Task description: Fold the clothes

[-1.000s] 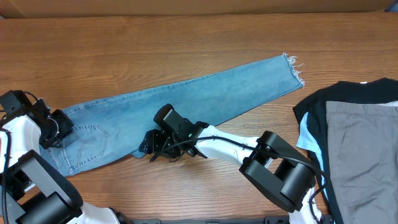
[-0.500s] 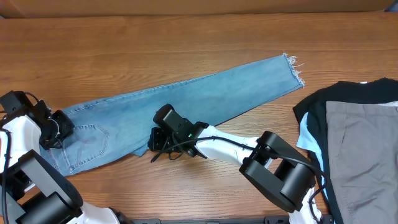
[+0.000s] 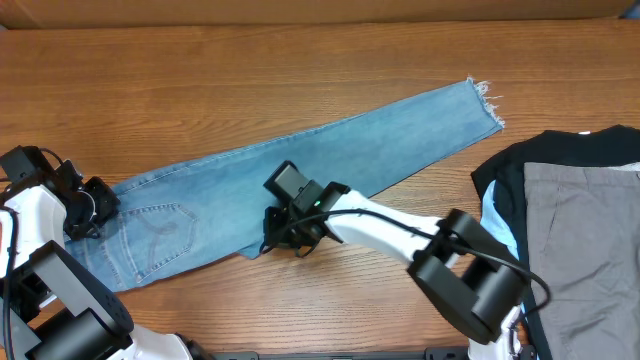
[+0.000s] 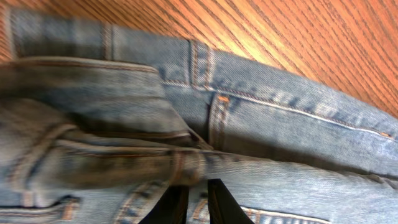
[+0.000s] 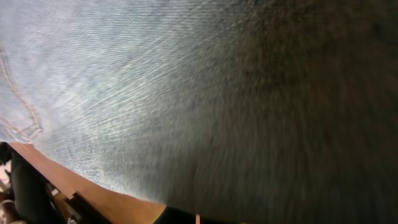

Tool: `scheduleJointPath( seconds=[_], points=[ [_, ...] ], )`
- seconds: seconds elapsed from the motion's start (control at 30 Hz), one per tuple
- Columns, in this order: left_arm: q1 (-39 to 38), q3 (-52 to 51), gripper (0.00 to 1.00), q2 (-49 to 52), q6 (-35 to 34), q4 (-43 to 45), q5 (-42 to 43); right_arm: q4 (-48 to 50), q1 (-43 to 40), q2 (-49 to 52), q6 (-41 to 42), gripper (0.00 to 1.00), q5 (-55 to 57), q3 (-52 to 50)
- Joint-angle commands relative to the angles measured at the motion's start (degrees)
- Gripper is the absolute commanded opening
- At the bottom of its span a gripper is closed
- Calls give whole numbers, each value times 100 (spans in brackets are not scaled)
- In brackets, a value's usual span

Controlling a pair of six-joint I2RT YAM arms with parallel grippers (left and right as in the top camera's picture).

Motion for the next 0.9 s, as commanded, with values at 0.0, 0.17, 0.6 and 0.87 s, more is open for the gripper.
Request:
scheduleJointPath(
  seconds=[0.0, 0.17, 0.6, 0.87],
  points=[
    [-22, -20, 15, 55, -42, 63, 31, -195, -142, -483, -170, 7, -39, 57],
    [-22, -20, 15, 55, -44, 31, 87, -710, -138, -511, -181, 31, -807, 50],
    [-22, -20, 18, 55, -42, 76, 205, -111, 387, 179, 1080, 55, -603, 39],
    [-26, -20, 18, 55, -44, 79, 229, 984, 356, 531, 1338, 51, -483, 39]
  ],
)
